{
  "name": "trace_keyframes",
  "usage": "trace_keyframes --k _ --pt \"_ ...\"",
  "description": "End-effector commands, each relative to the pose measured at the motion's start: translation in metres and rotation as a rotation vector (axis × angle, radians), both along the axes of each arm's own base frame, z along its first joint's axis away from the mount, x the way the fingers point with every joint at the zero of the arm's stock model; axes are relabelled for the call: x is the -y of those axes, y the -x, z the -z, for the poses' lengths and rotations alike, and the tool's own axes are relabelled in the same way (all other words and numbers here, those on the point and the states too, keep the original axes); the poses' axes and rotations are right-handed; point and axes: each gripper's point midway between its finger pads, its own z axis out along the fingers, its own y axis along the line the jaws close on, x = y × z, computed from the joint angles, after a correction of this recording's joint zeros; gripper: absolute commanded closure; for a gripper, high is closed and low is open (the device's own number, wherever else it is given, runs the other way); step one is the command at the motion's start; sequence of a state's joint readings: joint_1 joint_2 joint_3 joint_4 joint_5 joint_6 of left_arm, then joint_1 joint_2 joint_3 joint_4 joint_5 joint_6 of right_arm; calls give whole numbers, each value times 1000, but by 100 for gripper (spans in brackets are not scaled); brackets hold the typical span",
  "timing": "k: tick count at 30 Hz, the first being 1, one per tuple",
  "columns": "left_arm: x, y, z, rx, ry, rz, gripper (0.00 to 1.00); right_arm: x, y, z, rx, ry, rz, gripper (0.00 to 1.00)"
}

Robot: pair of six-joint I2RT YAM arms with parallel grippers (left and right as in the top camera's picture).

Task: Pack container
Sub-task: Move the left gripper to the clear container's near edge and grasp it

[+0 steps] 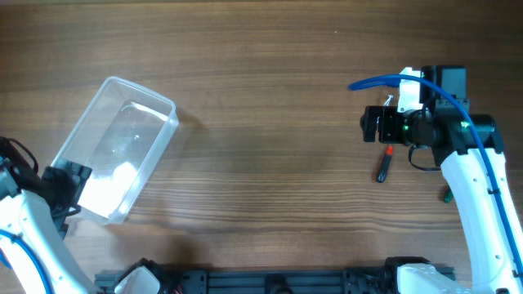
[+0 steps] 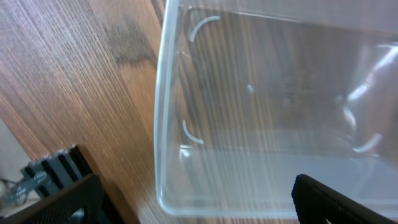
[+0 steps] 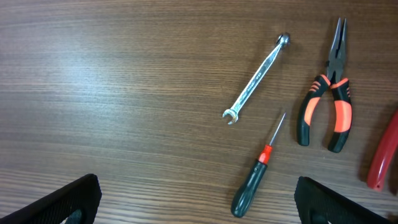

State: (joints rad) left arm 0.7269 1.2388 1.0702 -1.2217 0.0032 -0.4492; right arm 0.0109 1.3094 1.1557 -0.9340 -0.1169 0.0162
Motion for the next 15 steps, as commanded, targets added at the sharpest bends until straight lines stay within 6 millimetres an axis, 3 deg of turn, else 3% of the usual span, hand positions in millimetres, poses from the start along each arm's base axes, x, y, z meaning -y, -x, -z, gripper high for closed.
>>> trace_keyframes --k 1,9,15 --pt "-5 6 30 -87 37 34 0 -5 -7 -7 23 -15 -30 0" --pt "-10 0 75 -158 105 31 0 -8 -6 -7 22 -29 -37 0" --pt "-20 -10 91 -158 106 31 2 -8 -6 -7 22 -29 -37 0"
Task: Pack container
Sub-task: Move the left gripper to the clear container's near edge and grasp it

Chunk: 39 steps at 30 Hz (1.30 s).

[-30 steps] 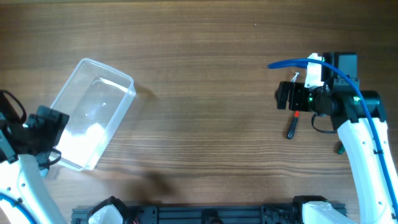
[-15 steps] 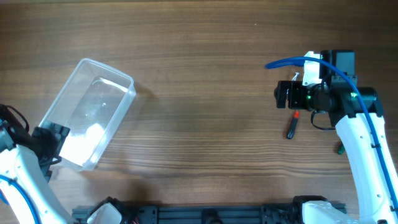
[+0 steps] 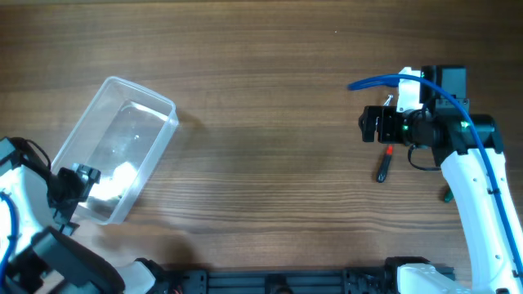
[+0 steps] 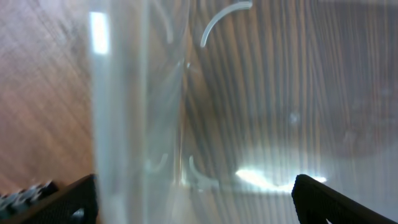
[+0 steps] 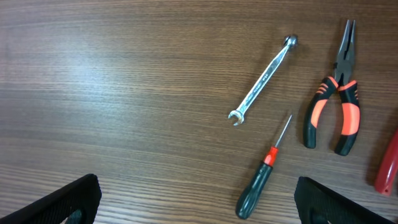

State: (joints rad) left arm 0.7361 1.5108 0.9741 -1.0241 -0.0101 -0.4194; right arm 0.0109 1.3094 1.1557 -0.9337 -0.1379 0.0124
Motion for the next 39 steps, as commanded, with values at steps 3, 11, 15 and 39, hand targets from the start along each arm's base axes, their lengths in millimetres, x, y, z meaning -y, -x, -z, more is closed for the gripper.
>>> trace_keyframes --k 3,11,15,39 --pt "-7 -3 15 -20 4 13 6 -4 -6 -7 21 -12 -23 0" --pt "-10 -5 23 -25 9 13 33 -4 -7 -7 22 -12 -23 0" --pt "-9 -5 23 -25 9 13 53 -5 -8 -8 29 -12 -23 0" --pt "-7 -7 23 -14 25 13 96 -5 -12 -10 46 -13 -23 0"
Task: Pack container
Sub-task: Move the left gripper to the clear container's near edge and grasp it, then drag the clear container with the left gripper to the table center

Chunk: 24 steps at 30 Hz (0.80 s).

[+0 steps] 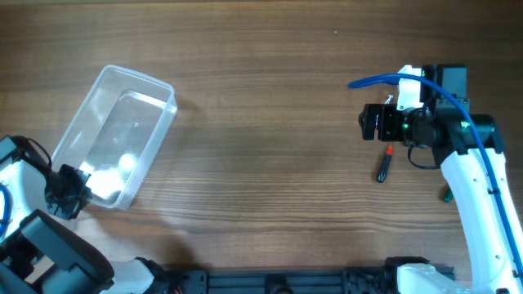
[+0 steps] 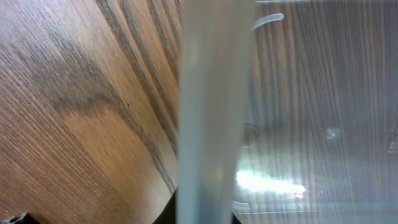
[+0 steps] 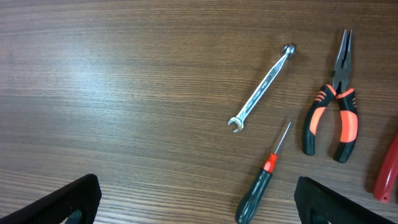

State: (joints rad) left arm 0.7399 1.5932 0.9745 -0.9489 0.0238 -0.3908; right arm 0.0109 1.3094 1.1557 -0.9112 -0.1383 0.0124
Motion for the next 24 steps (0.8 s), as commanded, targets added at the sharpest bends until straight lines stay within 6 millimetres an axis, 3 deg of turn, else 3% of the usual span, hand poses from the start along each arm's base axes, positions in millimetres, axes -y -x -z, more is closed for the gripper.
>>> trace_keyframes --k 1,8,14,20,24 --pt "-1 4 4 -23 0 -11 96 -5 -7 -8 26 -14 -20 0" --pt "9 -19 -2 110 63 -2 96 -4 -12 -11 47 -17 -6 0" --pt "25 -50 -25 294 101 109 96 32 -19 -16 74 82 227 0" --pt "52 -73 -52 370 49 279 96 51 -26 -44 150 107 330 0" --pt "86 -97 -79 443 16 434 96 69 -28 -68 195 99 412 0"
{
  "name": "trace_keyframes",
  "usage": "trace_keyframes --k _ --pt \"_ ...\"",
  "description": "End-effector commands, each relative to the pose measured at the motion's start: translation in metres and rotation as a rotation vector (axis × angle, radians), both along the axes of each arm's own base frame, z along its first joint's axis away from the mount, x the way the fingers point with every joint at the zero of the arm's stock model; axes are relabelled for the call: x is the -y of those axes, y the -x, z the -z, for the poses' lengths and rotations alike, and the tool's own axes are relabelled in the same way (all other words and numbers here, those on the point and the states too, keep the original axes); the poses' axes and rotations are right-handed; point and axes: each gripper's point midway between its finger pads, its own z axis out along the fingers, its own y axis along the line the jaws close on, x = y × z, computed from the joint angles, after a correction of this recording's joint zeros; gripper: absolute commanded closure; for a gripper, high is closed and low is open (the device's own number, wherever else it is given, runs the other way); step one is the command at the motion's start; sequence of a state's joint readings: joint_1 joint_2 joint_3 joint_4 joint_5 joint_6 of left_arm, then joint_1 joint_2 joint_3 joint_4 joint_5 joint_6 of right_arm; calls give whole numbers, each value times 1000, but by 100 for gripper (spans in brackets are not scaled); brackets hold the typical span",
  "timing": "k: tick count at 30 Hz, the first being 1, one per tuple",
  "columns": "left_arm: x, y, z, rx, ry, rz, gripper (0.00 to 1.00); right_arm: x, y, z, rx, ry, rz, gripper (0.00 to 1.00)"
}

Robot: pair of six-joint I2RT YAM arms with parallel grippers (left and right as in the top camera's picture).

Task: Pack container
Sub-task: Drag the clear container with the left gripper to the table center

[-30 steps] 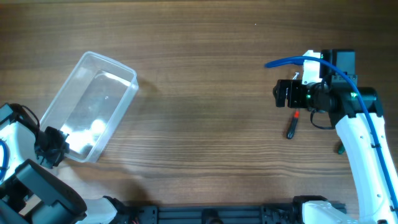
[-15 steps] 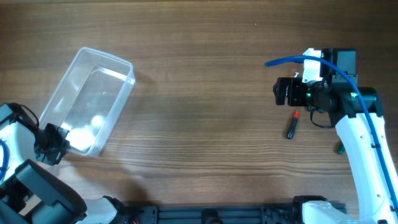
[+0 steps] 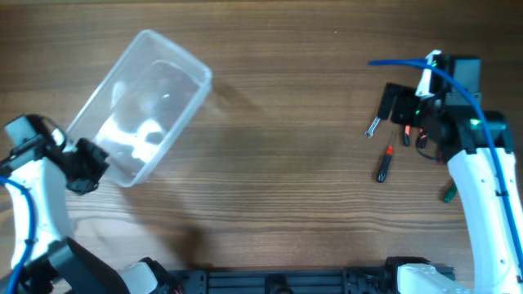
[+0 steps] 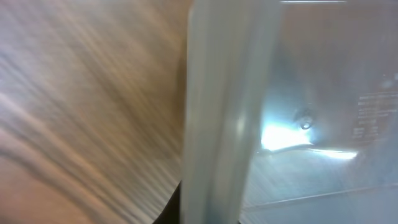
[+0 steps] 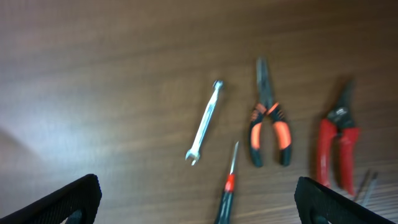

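Observation:
The clear plastic container (image 3: 139, 106) hangs tilted over the left of the table, and its wall (image 4: 217, 112) fills the left wrist view. My left gripper (image 3: 88, 167) is shut on the container's near wall. At the right lie a silver wrench (image 5: 204, 122), orange-handled pliers (image 5: 267, 121), red cutters (image 5: 336, 140) and a black-and-red screwdriver (image 5: 227, 186). My right gripper (image 5: 199, 208) hovers open high above them, with nothing between its fingers (image 5: 74, 199).
In the overhead view the wrench (image 3: 372, 126) and screwdriver (image 3: 382, 166) lie just left of the right arm. A green-handled tool (image 3: 447, 194) peeks out beside that arm. Bare wooden table (image 3: 278, 163) separates the container from the tools.
My left gripper has carried the container off the table, farther back and to the right. The right gripper has moved right and higher, so the red cutters now show in its view.
My left gripper stood open at the container's near end, then straddled its wall, then was shut on it with the container resting on the table. Now the container is lifted and shifted toward the middle. The right gripper stayed open over the tools throughout.

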State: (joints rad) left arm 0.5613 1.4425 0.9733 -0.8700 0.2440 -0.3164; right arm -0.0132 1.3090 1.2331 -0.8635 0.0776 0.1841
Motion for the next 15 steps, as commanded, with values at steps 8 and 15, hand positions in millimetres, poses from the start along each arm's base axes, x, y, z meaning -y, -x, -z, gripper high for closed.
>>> trace_keyframes --k 8,15 --pt "129 -68 -62 276 -84 533 96 63 3 -47 119 -27 296 0" --pt "197 -85 -70 390 -220 835 96 80 7 -46 116 -17 338 0"
